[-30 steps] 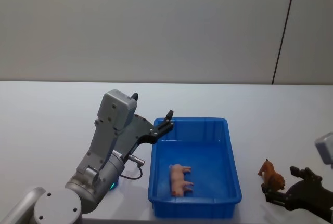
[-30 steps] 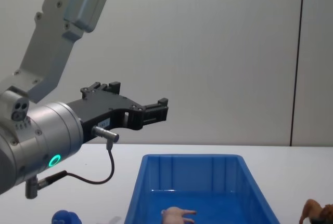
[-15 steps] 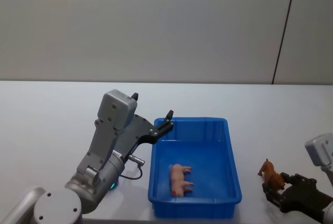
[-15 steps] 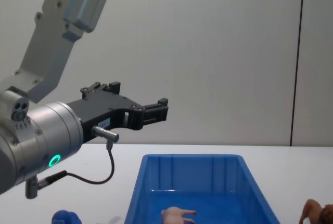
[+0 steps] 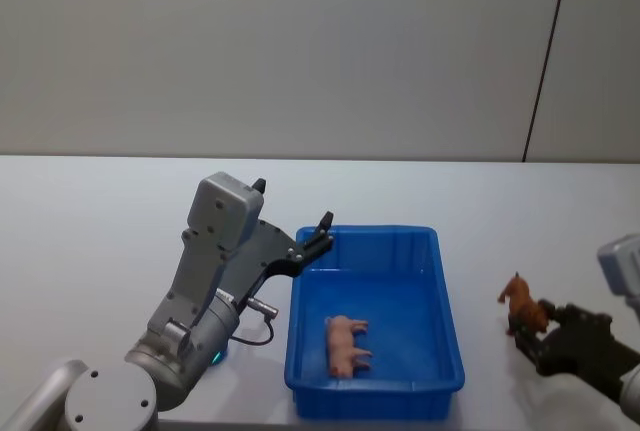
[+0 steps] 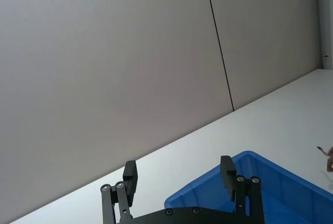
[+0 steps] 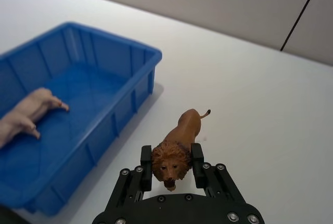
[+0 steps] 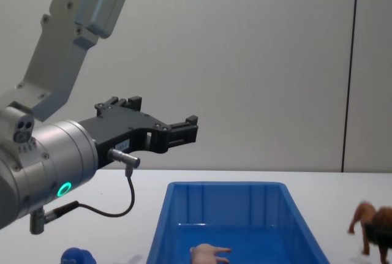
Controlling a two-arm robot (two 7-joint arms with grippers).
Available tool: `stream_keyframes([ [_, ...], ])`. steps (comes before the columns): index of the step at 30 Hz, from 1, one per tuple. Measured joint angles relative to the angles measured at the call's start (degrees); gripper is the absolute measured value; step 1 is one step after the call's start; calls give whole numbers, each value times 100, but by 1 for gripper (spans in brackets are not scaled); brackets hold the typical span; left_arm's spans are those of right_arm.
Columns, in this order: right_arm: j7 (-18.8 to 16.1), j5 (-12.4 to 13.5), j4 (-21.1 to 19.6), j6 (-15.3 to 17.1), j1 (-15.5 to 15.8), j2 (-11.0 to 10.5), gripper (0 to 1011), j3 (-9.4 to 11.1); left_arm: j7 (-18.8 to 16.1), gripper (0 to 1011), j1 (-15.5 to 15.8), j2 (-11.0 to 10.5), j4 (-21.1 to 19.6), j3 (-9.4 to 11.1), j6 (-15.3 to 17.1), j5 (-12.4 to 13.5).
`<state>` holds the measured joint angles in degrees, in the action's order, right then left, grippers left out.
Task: Pick up the two dolls from the table and place them into the box.
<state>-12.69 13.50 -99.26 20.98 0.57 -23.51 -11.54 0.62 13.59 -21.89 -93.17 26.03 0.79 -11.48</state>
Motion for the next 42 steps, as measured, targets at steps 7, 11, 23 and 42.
stream_keyframes([
  [7, 131, 187, -219, -208, -82, 62, 425, 60, 0, 1001, 0, 0, 0, 0, 0, 0],
  [11, 124, 314, -365, -255, -146, 109, 425, 74, 0, 1001, 0, 0, 0, 0, 0, 0],
  [23, -219, 321, -649, 55, -351, 346, 425, -137, 0, 1001, 0, 0, 0, 0, 0, 0],
  [42, -461, -245, -373, 419, -537, 720, 799, -596, 0, 1001, 0, 0, 0, 0, 0, 0],
])
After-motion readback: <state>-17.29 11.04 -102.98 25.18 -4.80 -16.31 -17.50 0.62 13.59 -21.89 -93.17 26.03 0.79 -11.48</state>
